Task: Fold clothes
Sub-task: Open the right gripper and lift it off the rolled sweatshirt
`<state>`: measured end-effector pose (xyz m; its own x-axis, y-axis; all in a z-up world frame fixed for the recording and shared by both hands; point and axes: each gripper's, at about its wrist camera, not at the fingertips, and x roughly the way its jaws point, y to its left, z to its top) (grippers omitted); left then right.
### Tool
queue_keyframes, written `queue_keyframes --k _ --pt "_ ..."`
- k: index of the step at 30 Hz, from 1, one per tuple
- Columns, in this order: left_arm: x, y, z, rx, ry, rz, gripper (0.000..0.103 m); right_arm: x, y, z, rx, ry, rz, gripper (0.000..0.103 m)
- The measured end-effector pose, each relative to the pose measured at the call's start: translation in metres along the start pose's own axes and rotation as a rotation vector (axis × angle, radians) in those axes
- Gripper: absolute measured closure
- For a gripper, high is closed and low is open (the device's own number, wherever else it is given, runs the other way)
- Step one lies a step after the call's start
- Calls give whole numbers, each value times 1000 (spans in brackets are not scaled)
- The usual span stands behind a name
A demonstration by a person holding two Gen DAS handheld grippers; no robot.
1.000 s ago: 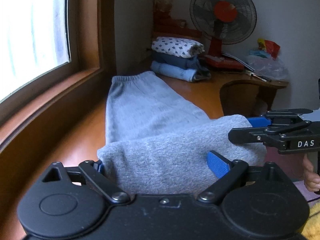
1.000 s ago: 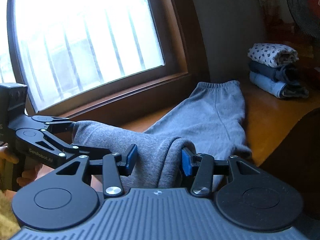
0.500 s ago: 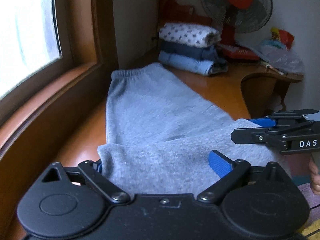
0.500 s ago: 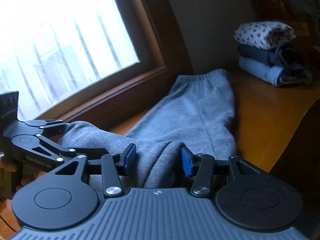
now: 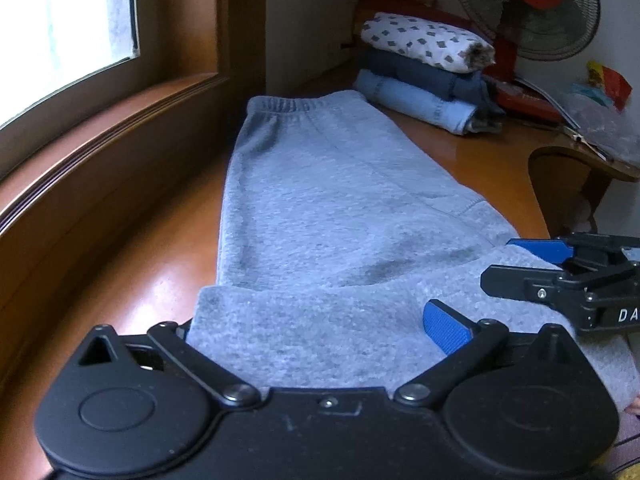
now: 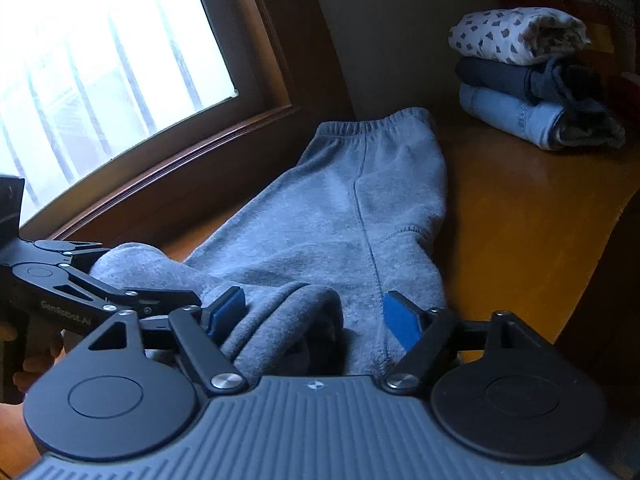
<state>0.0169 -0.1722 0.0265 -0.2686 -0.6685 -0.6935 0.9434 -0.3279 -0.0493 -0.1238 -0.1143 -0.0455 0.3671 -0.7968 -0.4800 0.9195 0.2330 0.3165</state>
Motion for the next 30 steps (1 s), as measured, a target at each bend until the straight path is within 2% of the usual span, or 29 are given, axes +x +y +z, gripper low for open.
queue_keyframes --k 2,5,10,14,19,22,28,30 --pt "-4 4 3 -57 14 -3 0 1 -3 1 11 -2 20 25" --pt "-18 5 8 -80 4 34 0 -1 -11 5 50 -10 72 23" --pt "-52 1 8 -16 -39 137 0 -27 -12 16 56 -108 79 23" --pt "-81 8 -3 -35 -75 152 0 -49 -6 23 37 -130 70 23" --pt "-100 13 -35 -45 -64 166 0 -73 16 17 -19 -84 35 22" --pt "-108 12 -56 -38 -67 125 0 -86 24 3 -31 -45 23 21" --pt "-103 -2 -87 55 -38 76 0 -103 37 -34 -46 41 -3 21" --pt "-96 -5 -93 83 -24 55 0 -102 46 -44 -98 88 3 21"
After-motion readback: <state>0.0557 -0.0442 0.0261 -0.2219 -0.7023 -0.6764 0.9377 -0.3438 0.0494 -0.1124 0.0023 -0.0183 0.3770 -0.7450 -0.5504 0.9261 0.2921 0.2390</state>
